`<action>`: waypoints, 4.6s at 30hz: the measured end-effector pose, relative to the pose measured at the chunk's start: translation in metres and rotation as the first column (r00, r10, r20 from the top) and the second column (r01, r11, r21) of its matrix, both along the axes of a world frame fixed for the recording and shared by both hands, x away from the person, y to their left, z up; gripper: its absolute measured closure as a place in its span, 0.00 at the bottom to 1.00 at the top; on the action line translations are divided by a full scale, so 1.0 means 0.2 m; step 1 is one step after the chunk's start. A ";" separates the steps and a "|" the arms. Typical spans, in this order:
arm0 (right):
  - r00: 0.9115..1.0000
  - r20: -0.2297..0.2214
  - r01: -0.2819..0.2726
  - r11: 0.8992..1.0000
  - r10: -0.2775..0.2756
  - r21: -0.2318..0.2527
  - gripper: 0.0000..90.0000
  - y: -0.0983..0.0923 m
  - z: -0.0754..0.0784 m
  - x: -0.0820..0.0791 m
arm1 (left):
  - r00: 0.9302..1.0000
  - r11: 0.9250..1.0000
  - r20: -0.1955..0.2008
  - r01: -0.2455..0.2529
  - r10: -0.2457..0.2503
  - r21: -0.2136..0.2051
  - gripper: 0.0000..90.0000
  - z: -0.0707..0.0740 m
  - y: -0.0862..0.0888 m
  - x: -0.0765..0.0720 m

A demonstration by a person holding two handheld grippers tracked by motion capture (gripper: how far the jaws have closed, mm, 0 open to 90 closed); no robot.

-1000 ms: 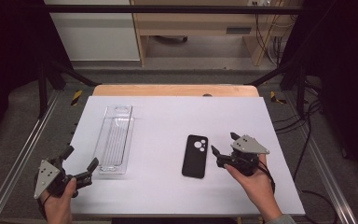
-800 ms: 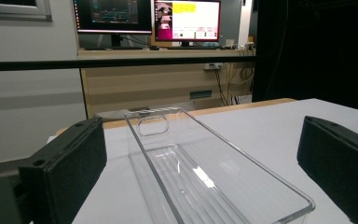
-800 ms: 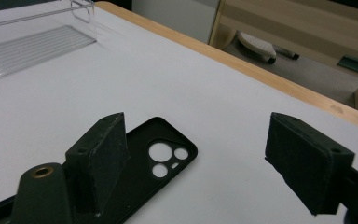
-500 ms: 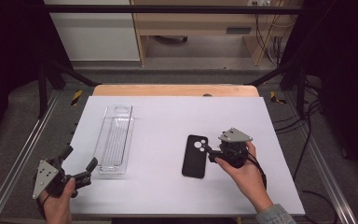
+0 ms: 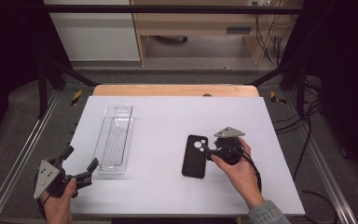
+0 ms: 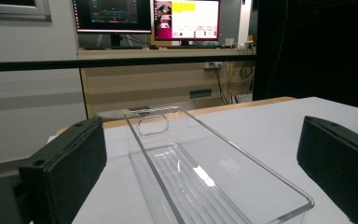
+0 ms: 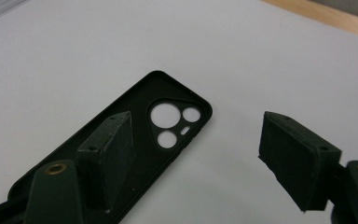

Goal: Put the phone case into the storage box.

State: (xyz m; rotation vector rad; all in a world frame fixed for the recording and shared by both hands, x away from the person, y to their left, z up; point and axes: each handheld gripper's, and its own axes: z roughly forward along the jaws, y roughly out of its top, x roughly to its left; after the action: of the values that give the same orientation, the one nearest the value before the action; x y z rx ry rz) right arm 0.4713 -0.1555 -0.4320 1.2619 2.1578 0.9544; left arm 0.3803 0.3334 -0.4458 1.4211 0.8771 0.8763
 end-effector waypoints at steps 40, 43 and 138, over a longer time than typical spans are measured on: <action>0.959 -0.276 0.091 0.992 -0.064 0.085 0.60 0.05 -0.16 0.10 | 1.000 1.000 -0.001 0.000 0.000 0.002 0.01 0.00 0.00 0.00; 0.953 -0.293 0.105 0.990 -0.072 0.098 0.62 0.06 -0.17 0.11 | 1.000 1.000 -0.001 0.001 -0.001 0.002 0.01 0.00 0.00 0.00; 0.925 -0.352 0.230 0.950 -0.146 0.212 0.98 0.04 -0.20 0.11 | 1.000 1.000 -0.016 -0.003 0.003 0.028 0.02 -0.01 0.02 0.01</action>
State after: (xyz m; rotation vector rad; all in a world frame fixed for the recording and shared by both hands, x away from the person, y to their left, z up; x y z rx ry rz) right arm 0.4939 -0.1481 -0.4717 1.8361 2.1515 1.0137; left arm 0.3822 0.3370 -0.4471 1.4526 0.8825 0.8835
